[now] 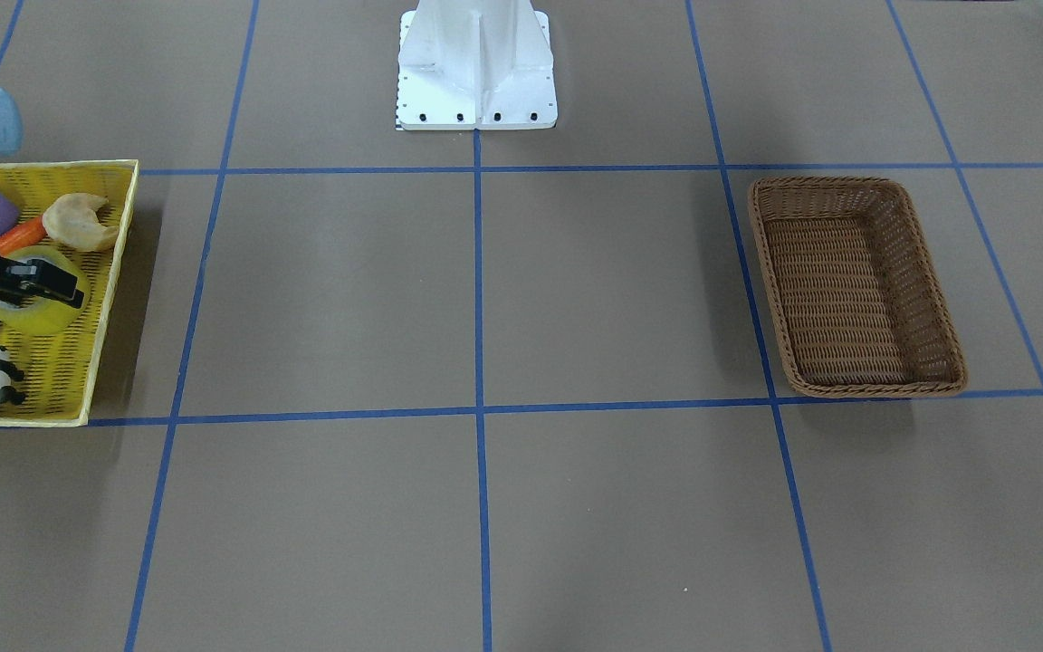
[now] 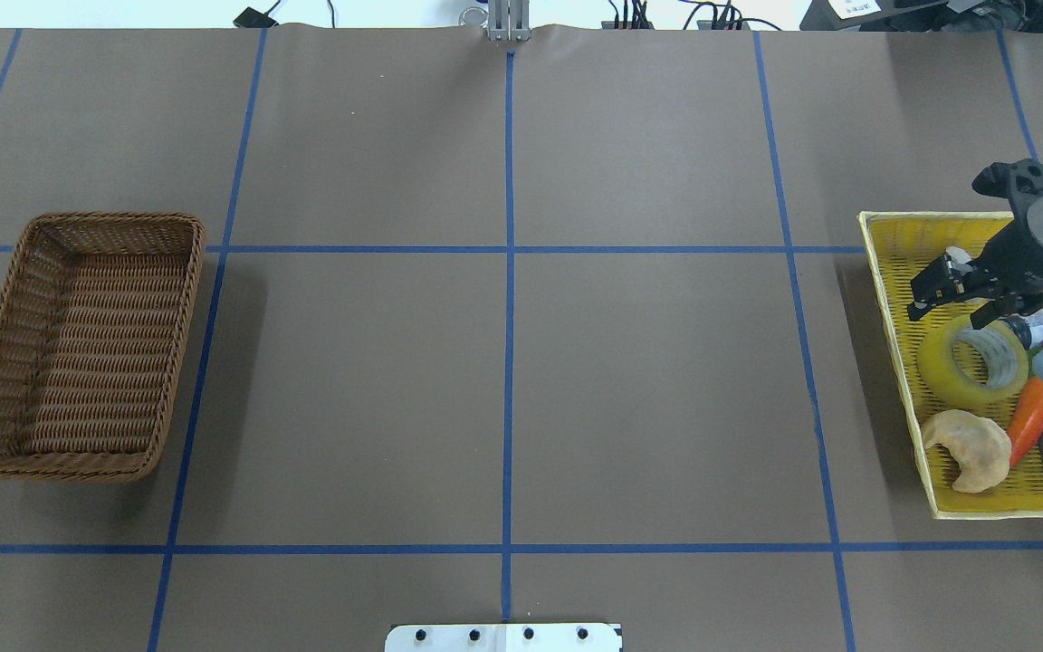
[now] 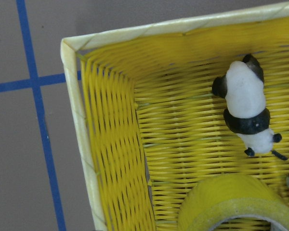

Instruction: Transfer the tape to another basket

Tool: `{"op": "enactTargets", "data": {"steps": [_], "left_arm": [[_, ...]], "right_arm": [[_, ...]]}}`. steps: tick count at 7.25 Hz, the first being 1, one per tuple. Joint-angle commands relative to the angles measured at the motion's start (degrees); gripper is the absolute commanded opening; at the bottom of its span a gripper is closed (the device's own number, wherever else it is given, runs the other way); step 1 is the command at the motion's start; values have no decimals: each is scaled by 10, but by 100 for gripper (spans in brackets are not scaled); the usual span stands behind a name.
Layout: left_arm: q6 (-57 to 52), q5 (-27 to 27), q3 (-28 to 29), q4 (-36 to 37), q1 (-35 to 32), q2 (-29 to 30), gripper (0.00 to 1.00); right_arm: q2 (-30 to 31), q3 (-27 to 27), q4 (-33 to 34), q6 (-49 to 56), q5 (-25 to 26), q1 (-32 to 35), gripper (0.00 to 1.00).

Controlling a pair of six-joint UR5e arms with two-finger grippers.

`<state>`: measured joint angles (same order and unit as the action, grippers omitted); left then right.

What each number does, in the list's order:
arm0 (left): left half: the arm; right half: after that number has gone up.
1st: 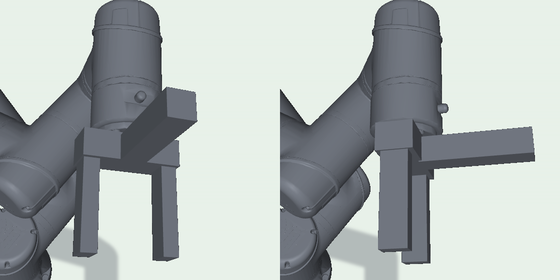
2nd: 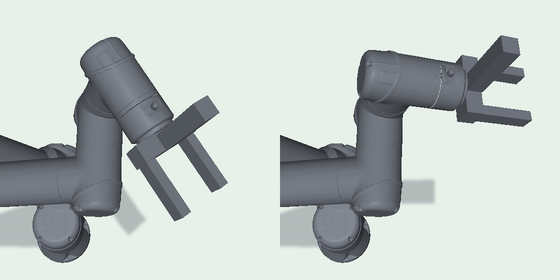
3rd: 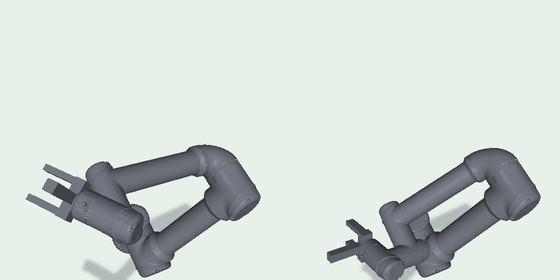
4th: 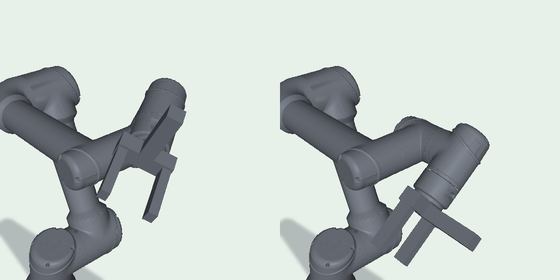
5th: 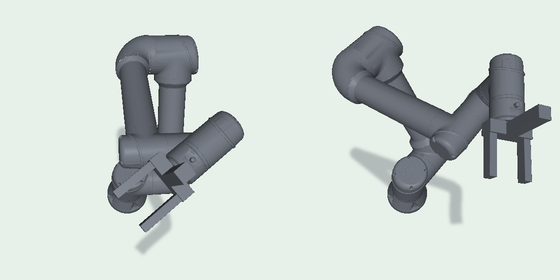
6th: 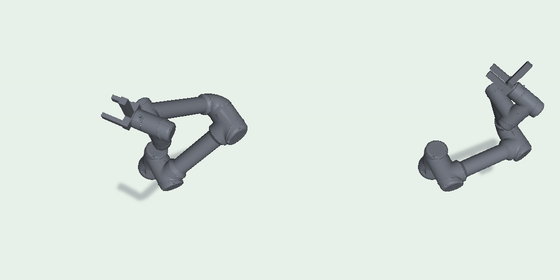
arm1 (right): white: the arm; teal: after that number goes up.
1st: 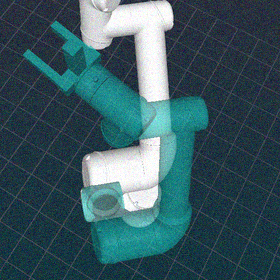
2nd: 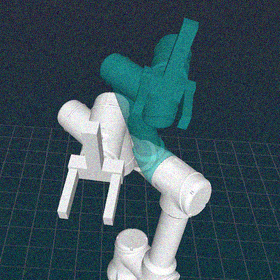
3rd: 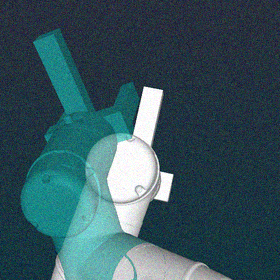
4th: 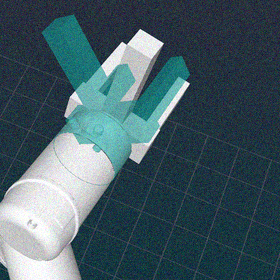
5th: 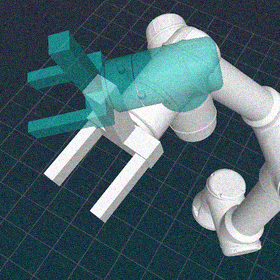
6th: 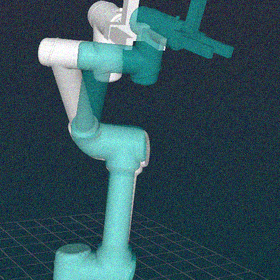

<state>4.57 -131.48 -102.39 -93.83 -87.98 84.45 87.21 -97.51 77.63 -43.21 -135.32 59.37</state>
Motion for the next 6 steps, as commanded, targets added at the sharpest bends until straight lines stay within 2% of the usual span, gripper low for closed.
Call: {"op": "enactTargets", "data": {"steps": [1, 6], "left_arm": [[0, 0, 0, 0, 0, 5, 99], [0, -21, -7, 4, -4, 4, 98]], "right_arm": [[9, 0, 0, 2, 5, -8, 87], [24, 1, -2, 2, 5, -16, 83]]}}
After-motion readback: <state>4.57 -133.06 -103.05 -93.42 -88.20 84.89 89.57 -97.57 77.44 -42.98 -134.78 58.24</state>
